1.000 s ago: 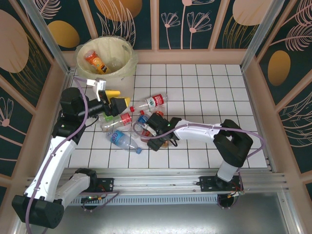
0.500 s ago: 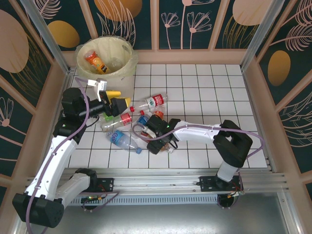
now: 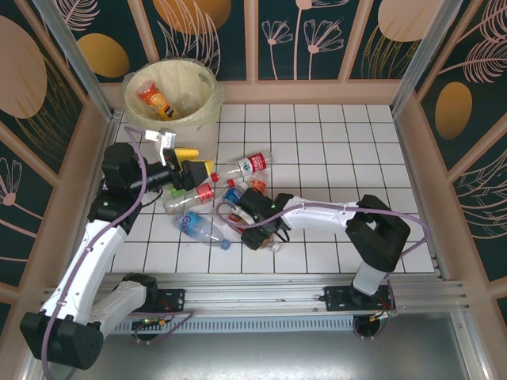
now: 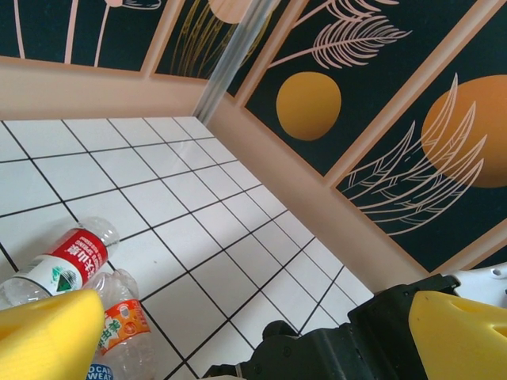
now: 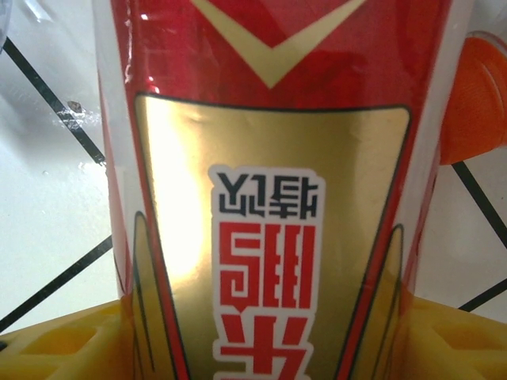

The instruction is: Put the plastic bottles in the bin

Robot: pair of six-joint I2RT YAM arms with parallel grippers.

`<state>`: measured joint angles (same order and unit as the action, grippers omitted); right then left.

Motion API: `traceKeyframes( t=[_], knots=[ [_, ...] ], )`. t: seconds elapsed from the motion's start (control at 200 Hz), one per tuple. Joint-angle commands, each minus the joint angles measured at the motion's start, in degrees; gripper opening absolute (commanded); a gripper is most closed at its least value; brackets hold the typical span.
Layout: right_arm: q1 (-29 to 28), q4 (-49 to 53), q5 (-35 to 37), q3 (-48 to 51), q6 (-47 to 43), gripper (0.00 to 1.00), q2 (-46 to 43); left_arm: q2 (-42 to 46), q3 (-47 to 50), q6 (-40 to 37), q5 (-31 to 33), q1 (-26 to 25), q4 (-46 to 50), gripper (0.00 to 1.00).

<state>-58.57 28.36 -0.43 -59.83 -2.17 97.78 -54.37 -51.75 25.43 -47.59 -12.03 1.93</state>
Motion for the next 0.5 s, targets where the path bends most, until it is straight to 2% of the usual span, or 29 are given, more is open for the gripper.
traceKeyframes(
  t=[0.0, 0.27, 0.495],
  knots=[
    [0.6, -0.8, -1.9, 2.3, 1.4, 0.68, -1.4, 0.3, 0.6, 1.0, -1.4, -0.5, -3.1, 0.99],
    [4.5, -4.8, -5.9, 7.1, 4.4, 0.65, -10.9, 0.5, 3.6, 5.4, -1.5, -1.5, -10.2, 0.99],
    [9.9, -10.7, -10.2, 11.4, 8.8, 0.64, -21.0, -0.8, 6.1, 8.2, 0.8, -6.3, -16.5, 0.98]
  ],
)
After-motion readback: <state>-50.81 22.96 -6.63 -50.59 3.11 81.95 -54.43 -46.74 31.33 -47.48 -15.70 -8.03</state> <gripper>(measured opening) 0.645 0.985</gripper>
